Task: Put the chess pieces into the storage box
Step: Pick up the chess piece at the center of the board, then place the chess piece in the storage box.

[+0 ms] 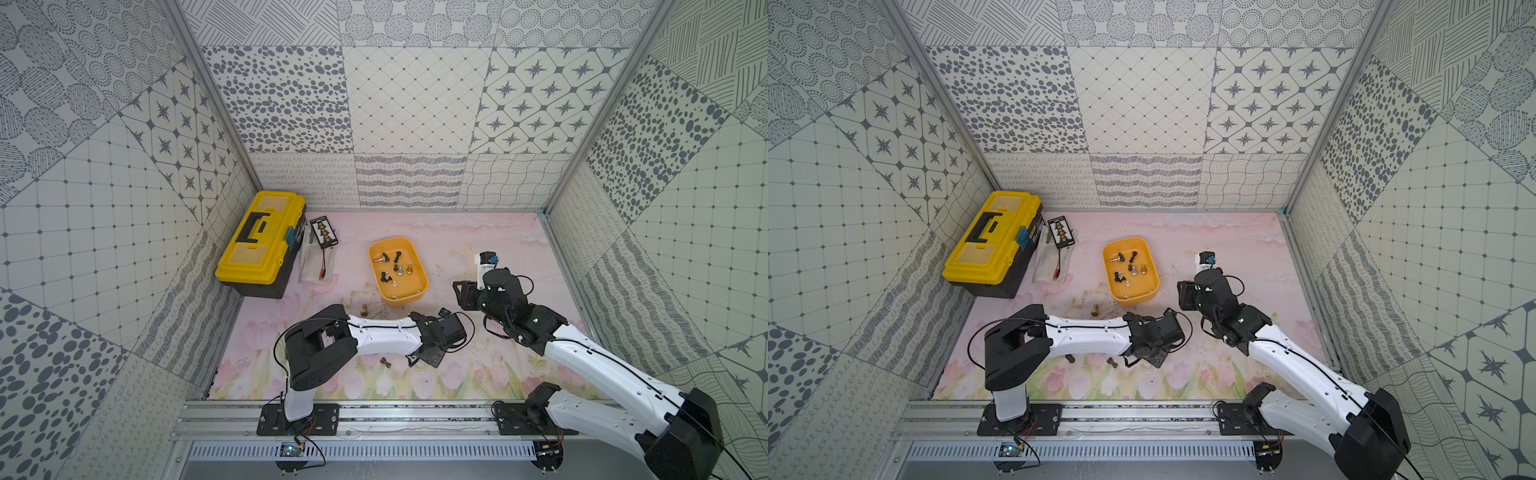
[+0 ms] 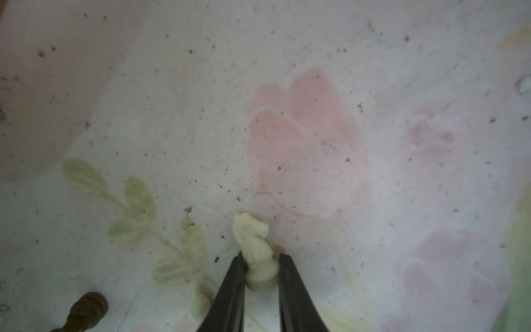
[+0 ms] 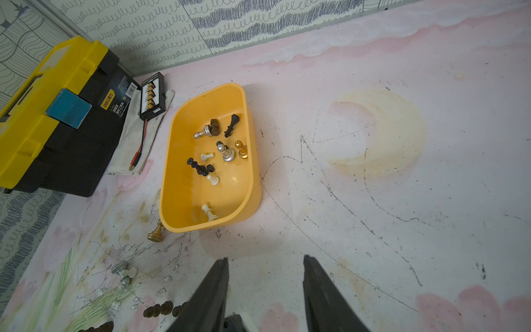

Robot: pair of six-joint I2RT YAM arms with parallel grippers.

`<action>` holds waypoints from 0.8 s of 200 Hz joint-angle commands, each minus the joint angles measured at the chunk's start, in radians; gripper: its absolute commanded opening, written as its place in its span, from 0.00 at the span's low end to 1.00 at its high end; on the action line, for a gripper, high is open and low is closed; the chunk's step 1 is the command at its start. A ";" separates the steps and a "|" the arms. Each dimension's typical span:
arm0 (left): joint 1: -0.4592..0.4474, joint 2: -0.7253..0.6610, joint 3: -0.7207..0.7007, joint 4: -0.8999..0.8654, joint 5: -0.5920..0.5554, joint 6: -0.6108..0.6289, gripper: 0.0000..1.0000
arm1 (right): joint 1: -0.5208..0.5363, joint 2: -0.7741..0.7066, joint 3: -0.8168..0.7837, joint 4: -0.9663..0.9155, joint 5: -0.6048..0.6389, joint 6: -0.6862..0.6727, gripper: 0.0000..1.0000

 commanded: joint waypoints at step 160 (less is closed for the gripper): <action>0.337 -0.182 0.220 -0.074 0.024 0.296 0.12 | -0.017 0.035 0.034 0.039 0.012 -0.003 0.48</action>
